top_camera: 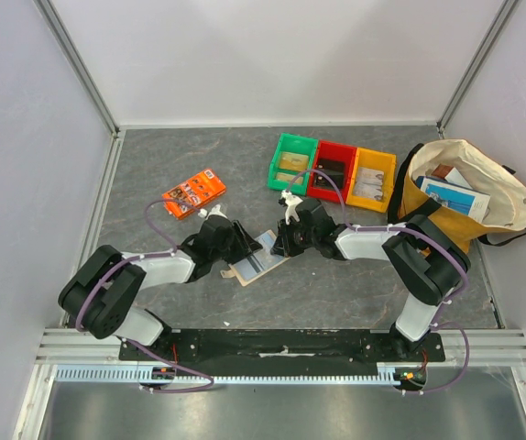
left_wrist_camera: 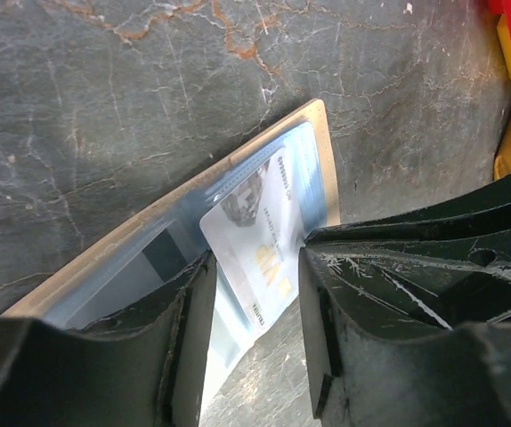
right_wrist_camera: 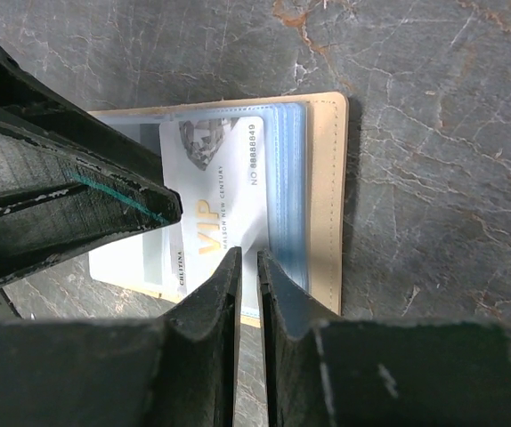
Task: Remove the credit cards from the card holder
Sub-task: Remove the credit card from the card holder.
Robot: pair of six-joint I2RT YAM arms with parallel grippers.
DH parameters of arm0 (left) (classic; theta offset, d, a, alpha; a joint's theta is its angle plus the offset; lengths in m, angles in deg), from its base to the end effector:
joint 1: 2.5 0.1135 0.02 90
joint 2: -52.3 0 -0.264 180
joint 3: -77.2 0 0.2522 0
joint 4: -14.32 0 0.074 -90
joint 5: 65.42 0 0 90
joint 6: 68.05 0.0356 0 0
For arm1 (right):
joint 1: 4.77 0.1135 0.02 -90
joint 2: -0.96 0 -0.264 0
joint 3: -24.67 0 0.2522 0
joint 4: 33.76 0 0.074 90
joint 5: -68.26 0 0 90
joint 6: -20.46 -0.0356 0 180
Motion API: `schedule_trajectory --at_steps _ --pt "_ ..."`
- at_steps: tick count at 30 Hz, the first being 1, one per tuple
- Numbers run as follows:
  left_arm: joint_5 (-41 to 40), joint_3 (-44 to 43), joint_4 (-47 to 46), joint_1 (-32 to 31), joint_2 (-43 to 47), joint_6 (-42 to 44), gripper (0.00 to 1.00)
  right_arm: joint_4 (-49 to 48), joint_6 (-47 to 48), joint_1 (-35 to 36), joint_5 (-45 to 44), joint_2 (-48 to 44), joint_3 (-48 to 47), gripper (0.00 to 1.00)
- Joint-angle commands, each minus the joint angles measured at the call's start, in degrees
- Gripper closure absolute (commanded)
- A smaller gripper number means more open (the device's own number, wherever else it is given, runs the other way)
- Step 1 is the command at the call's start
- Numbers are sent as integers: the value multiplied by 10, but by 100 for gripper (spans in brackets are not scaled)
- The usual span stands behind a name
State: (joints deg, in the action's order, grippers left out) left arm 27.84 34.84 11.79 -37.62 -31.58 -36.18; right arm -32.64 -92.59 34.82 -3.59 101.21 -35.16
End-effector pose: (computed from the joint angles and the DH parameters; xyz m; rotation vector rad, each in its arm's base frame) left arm 0.2163 -0.1546 0.1399 -0.4510 2.3806 -0.8875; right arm 0.2547 0.2250 0.1383 -0.5213 2.3747 0.8982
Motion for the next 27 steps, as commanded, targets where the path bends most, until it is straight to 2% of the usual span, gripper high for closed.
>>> schedule_trajectory --at_steps 1,10,16,20,27 --pt "0 25 -50 0 -2 -21 55 43 1 -4 -8 15 17 81" --pt "20 69 -140 0 20 -25 74 33 -9 -7 5 26 17 82" --pt "18 84 -166 0 27 -18 96 28 -17 -11 13 28 18 81" --pt "20 94 -161 0 36 -26 98 26 -23 -17 12 32 19 82" --pt "3 113 -72 0 89 -30 98 26 -29 -28 13 39 24 82"
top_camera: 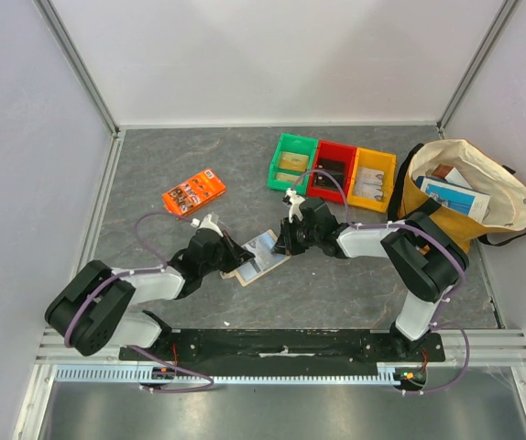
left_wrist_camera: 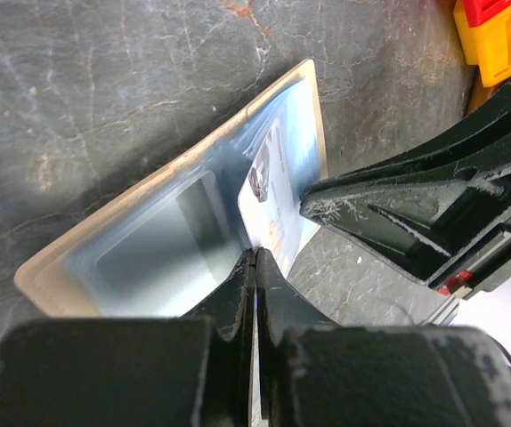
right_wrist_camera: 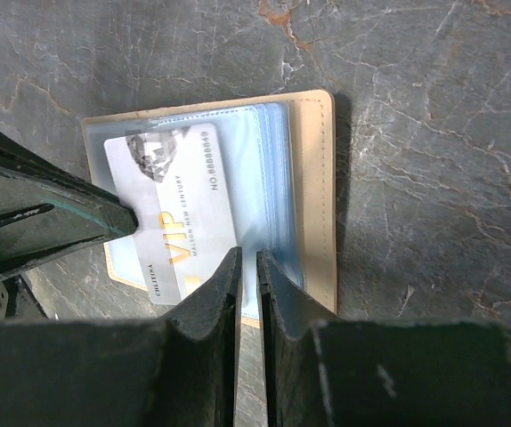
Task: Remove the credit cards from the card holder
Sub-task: Remove the credit card from the card holder.
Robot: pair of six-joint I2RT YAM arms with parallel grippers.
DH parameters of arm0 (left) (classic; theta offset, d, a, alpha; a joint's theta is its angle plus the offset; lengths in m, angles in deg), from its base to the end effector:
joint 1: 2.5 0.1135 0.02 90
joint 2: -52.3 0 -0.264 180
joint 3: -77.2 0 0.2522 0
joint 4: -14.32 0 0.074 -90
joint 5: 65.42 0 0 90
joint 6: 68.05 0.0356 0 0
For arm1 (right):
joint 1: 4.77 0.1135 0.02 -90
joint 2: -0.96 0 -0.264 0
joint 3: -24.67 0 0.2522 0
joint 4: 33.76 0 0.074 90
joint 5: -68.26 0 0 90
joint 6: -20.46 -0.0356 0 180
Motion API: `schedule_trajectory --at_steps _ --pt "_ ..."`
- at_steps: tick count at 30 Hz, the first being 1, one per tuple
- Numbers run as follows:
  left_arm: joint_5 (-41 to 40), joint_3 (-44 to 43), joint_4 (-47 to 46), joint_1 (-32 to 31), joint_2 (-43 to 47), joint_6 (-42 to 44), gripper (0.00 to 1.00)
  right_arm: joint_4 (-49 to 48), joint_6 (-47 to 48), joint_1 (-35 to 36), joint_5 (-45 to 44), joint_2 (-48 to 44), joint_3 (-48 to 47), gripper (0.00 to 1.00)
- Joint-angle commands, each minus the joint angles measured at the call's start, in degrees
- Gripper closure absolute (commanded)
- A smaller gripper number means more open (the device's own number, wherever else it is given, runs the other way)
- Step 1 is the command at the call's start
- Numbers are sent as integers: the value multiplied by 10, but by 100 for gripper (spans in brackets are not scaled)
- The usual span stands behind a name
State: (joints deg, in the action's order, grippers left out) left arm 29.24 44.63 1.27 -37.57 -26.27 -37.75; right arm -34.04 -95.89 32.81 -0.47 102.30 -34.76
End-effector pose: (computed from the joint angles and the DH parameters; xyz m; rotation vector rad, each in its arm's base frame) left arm 0.1905 -0.1372 0.1313 -0.4474 2.2914 -0.9979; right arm 0.2613 0.2174 0.1327 -0.4431 2.4061 0.9680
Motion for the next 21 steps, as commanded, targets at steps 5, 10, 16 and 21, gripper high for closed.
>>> schedule_trajectory --at_steps 5,10,16,21 --pt "-9 13 39 -1 41 -8 92 35 1 -8 -6 35 16 82" --pt "10 4 2 0 14 -4 68 35 0 -8 5 41 15 82" --pt "20 -12 -18 0 -18 -9 61 33 0 -8 9 43 14 82" --pt "17 -12 -27 0 -36 -24 72 33 -2 -8 9 41 15 82"
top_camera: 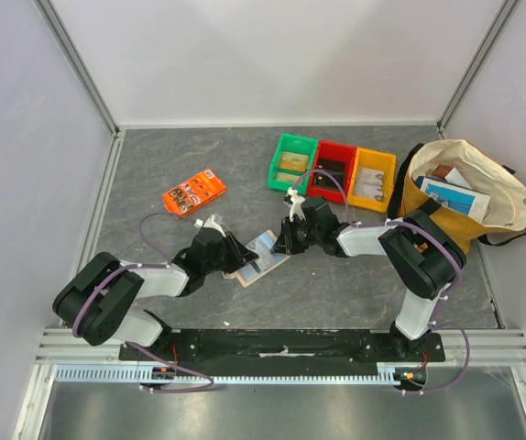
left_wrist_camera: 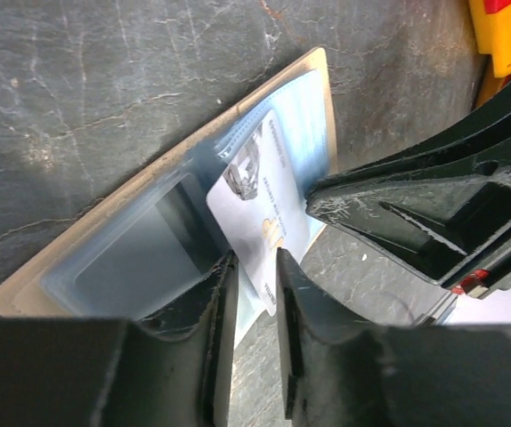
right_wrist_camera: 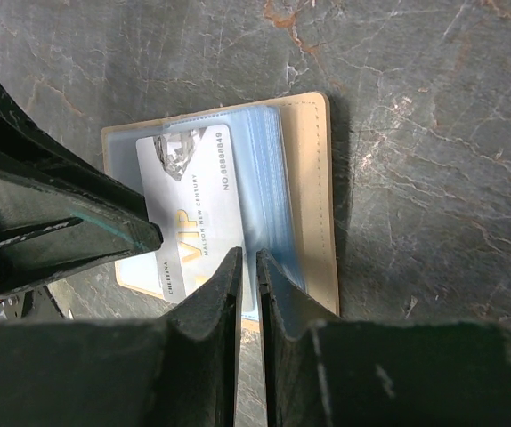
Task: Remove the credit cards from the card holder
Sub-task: Remove the credit card from the card holder.
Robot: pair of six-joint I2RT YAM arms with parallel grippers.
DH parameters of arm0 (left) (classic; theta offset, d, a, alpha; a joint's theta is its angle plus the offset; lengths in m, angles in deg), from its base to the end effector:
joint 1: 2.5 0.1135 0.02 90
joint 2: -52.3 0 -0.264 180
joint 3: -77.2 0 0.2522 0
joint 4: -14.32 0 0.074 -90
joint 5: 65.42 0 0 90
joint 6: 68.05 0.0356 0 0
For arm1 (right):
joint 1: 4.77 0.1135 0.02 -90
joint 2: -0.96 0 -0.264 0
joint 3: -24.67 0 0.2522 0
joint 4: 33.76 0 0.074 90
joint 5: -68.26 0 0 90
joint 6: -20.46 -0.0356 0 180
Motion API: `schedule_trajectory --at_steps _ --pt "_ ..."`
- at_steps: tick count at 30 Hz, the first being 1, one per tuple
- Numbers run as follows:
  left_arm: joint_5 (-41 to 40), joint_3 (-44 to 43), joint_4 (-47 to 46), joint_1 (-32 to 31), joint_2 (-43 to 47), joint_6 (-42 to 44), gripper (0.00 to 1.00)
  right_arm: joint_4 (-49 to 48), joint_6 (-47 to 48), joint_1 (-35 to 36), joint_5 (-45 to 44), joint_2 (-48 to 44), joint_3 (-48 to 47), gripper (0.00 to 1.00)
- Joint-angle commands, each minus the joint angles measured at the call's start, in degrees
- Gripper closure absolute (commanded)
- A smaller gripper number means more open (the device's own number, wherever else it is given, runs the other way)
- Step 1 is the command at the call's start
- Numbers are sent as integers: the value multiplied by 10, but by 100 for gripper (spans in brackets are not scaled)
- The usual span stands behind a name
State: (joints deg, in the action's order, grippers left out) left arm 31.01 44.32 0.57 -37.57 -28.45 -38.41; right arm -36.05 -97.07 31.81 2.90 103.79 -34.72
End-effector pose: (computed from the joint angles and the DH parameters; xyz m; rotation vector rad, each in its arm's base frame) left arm 0.1919 -0.1396 0.1257 -0.4494 2.3253 -1.0183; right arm 0.2657 0.2156 0.1275 -0.4330 2.4088 1.0378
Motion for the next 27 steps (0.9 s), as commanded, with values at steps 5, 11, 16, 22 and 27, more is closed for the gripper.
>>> schedule_trajectory --at_steps 5,11,16,22,27 --pt "-29 12 2 0 22 -28 98 54 10 2 -34 24 18 82" --pt "-47 35 68 4 96 -27 98 54 10 0 -36 22 16 82" --pt "-51 57 129 6 168 -20 98 67 14 -1 -36 1 -2 79" --pt "-62 73 199 11 278 -9 98 100 25 0 -33 -30 -37 75" --pt "-61 71 232 21 342 26 98 133 43 0 -22 -65 -69 64"
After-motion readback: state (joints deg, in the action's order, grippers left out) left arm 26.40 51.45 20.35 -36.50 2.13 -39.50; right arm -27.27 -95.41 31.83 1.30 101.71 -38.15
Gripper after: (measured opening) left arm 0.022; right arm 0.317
